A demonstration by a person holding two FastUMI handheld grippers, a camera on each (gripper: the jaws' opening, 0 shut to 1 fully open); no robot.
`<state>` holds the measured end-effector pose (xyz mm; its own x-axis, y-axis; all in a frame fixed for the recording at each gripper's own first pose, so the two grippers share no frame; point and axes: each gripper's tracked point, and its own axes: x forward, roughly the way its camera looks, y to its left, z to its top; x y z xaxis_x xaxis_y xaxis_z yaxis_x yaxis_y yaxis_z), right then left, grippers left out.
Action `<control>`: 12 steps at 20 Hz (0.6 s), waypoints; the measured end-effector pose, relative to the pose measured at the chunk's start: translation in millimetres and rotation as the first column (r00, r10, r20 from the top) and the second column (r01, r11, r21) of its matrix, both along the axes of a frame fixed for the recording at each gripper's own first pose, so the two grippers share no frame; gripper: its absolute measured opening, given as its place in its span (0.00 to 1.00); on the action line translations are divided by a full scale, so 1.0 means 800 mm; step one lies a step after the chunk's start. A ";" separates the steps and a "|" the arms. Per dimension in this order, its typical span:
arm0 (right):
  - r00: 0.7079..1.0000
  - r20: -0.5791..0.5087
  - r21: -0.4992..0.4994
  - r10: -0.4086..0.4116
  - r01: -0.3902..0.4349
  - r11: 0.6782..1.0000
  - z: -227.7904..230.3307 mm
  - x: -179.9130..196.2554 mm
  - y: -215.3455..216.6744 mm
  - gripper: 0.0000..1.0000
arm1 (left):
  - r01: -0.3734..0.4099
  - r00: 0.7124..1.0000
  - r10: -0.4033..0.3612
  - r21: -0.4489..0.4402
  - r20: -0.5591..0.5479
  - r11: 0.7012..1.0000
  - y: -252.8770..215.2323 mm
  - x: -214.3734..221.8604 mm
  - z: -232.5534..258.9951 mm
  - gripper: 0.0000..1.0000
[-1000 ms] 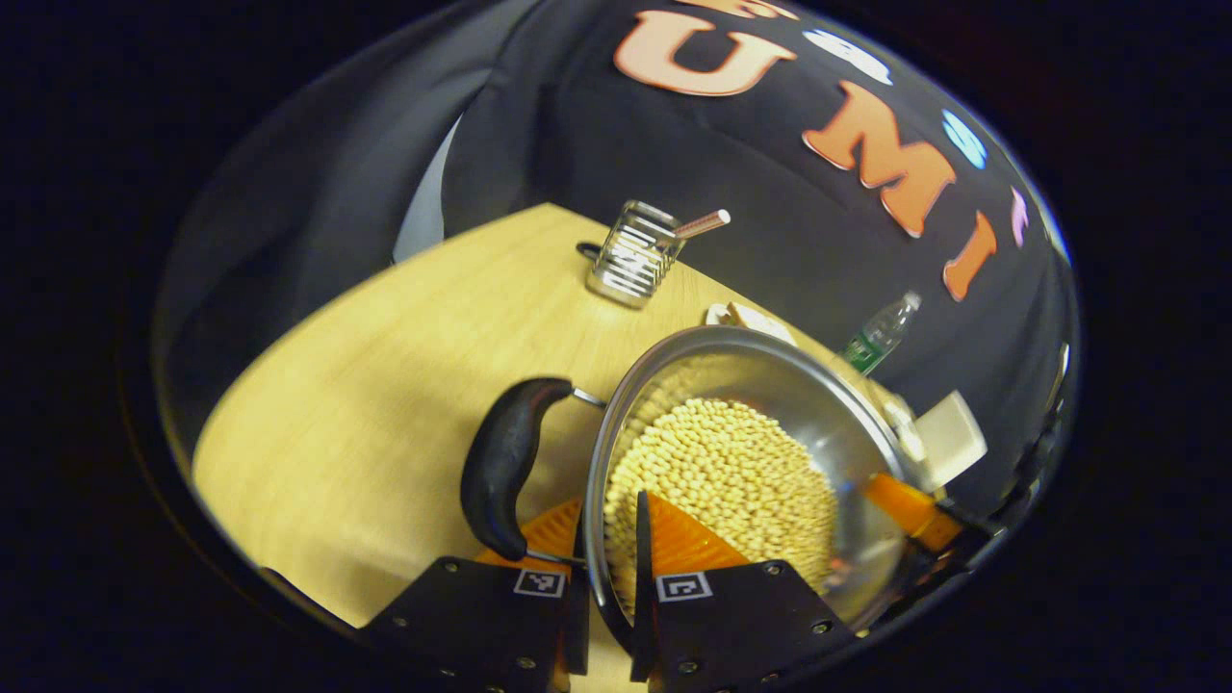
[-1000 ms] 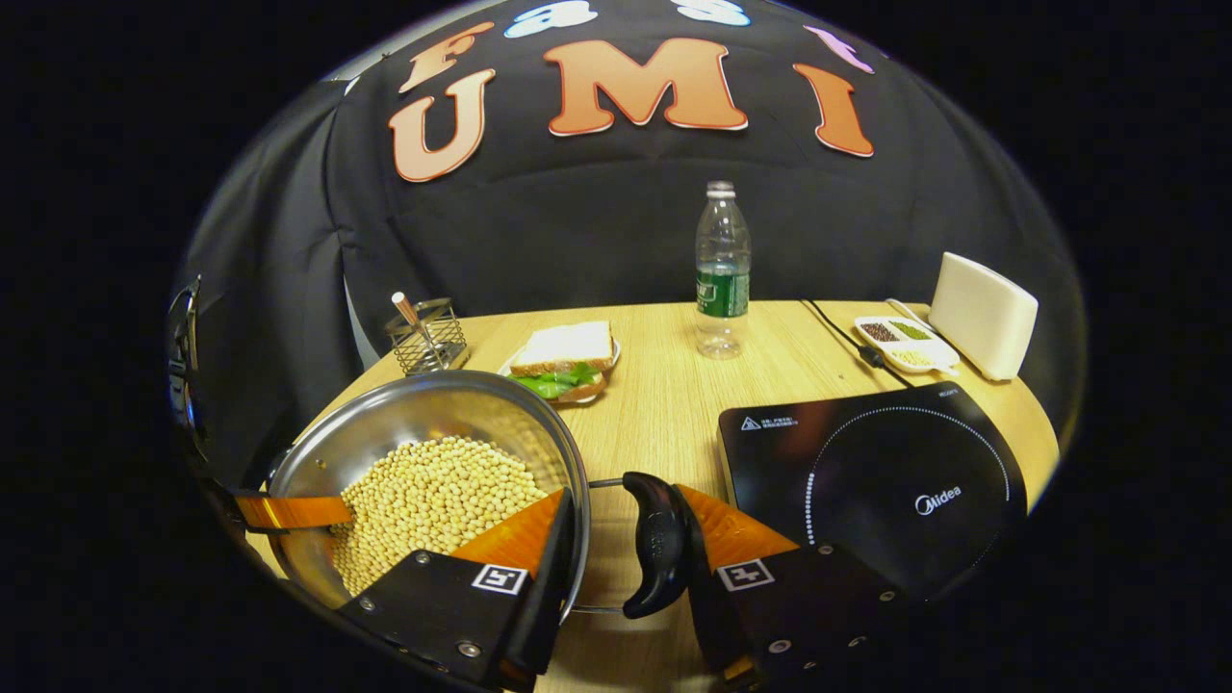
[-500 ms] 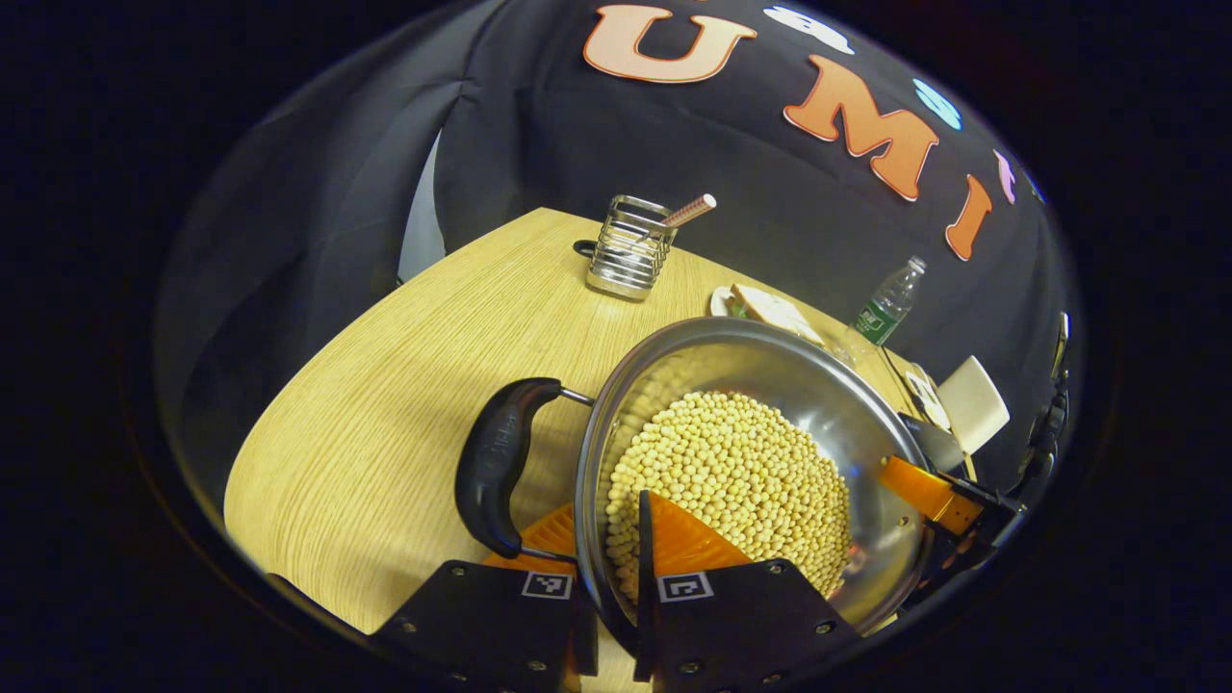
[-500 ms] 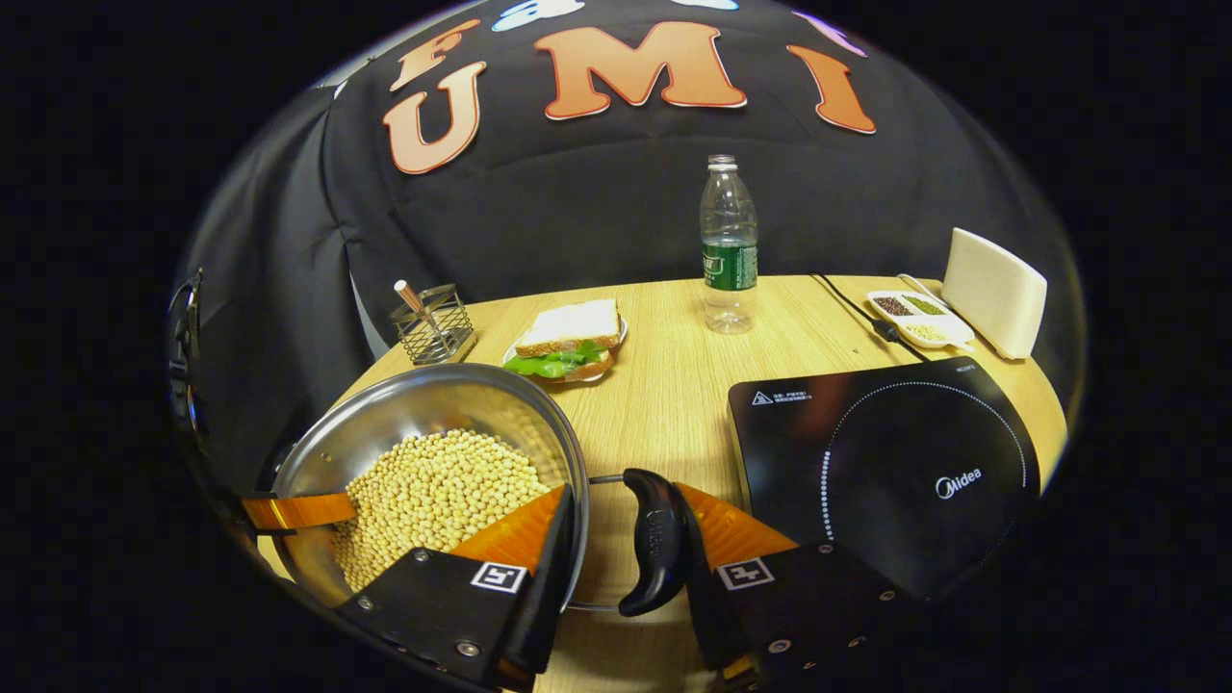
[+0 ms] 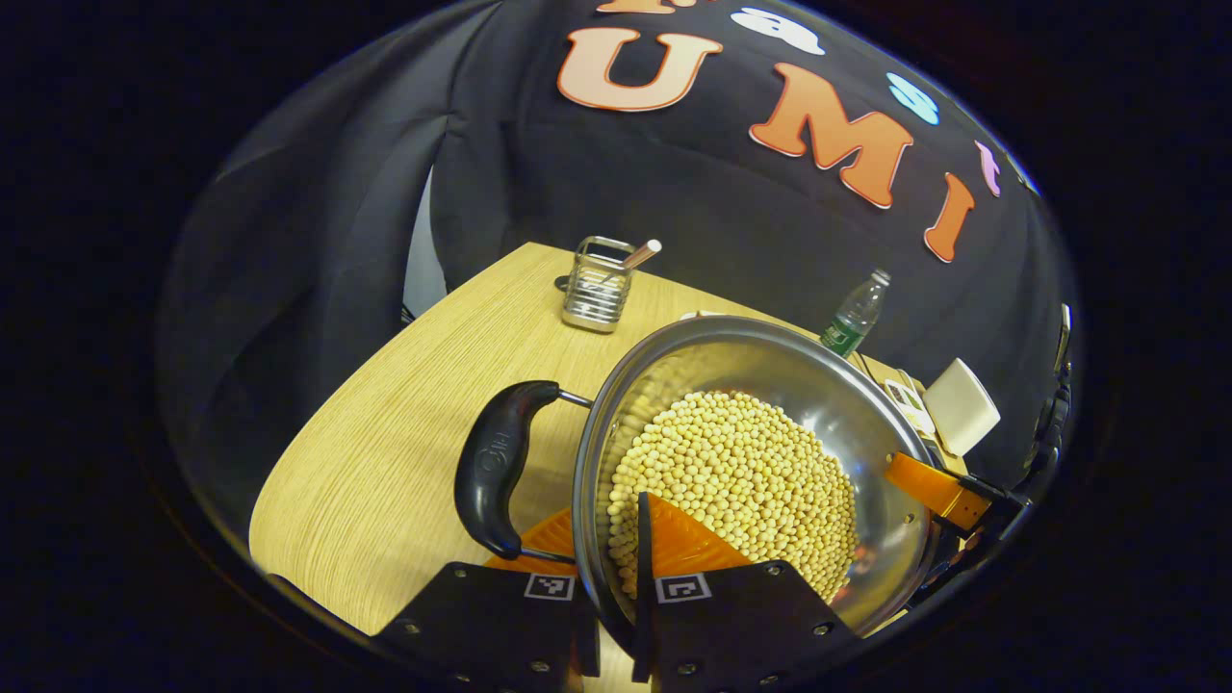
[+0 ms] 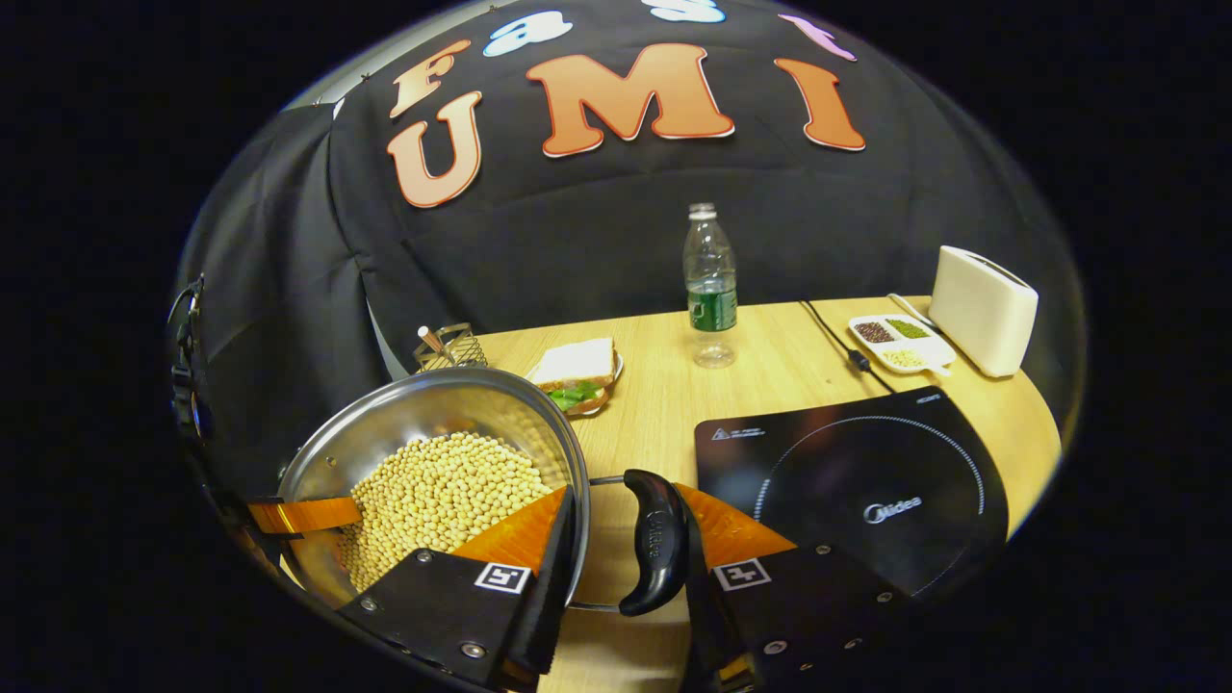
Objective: First push the handle of the pot to place it horizontally, then grasp the pot with both hands and set it on the induction cooktop.
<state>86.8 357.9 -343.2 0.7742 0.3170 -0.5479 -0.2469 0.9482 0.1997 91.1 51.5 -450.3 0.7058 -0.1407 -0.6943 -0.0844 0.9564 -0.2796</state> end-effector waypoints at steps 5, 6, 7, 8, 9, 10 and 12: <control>0.997 0.032 -0.015 -0.071 0.072 0.997 0.027 0.002 -0.094 0.54 | 0.067 0.998 -0.067 -0.024 0.011 0.997 -0.028 -0.002 0.020 0.16; 0.996 0.032 -0.017 -0.088 0.089 0.996 0.030 0.002 -0.116 0.55 | 0.086 0.996 -0.085 -0.027 0.014 0.996 -0.024 0.003 0.009 0.16; 0.994 0.031 -0.017 -0.106 0.106 0.994 0.029 0.002 -0.136 0.55 | 0.104 0.995 -0.104 -0.029 0.014 0.994 -0.021 0.004 0.009 0.15; 0.992 0.029 -0.019 -0.123 0.124 0.992 0.030 0.003 -0.160 0.55 | 0.122 0.993 -0.122 -0.030 0.012 0.992 -0.018 0.003 0.012 0.16; 0.990 0.026 -0.020 -0.141 0.141 0.990 0.029 0.004 -0.184 0.55 | 0.141 0.990 -0.141 -0.030 0.007 0.990 -0.016 0.003 0.012 0.16; 0.987 0.024 -0.020 -0.160 0.160 0.987 0.028 0.005 -0.207 0.55 | 0.157 0.988 -0.157 -0.030 0.005 0.987 -0.013 0.003 0.014 0.16; 0.982 0.022 -0.022 -0.190 0.191 0.981 0.021 0.003 -0.241 0.54 | 0.189 0.982 -0.189 -0.028 0.000 0.982 -0.009 0.005 0.015 0.15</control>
